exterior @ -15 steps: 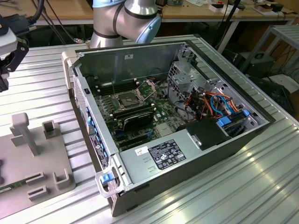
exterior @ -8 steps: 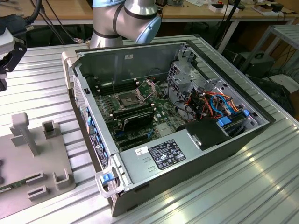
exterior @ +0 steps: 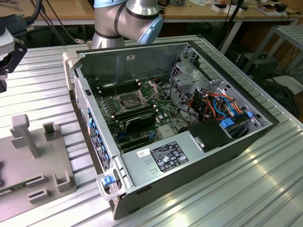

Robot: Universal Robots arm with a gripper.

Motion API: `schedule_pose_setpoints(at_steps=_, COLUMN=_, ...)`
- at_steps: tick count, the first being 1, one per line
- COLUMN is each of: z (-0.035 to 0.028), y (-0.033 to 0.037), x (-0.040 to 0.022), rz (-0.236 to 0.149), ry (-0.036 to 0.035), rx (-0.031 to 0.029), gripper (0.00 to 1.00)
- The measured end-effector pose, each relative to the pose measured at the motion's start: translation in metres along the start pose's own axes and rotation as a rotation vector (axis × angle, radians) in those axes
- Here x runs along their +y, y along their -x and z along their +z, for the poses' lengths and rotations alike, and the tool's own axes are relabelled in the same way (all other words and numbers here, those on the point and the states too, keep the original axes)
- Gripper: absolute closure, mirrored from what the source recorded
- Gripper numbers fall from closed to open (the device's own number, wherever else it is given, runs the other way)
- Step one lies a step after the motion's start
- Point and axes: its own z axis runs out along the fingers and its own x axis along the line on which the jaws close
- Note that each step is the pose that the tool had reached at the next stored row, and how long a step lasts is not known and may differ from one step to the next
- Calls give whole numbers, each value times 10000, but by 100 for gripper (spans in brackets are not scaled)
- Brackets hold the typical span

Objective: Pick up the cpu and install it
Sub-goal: 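Reach for the cpu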

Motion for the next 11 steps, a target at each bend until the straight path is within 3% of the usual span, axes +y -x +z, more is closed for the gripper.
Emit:
schedule_pose_setpoints(at_steps=5, z=-1, y=-36, x=-3, rz=0, ry=0, rx=0, gripper=89)
schedule_pose_setpoints(at_steps=11, z=1, y=-135, x=-10, rz=0, ry=0, rx=0, gripper=89)
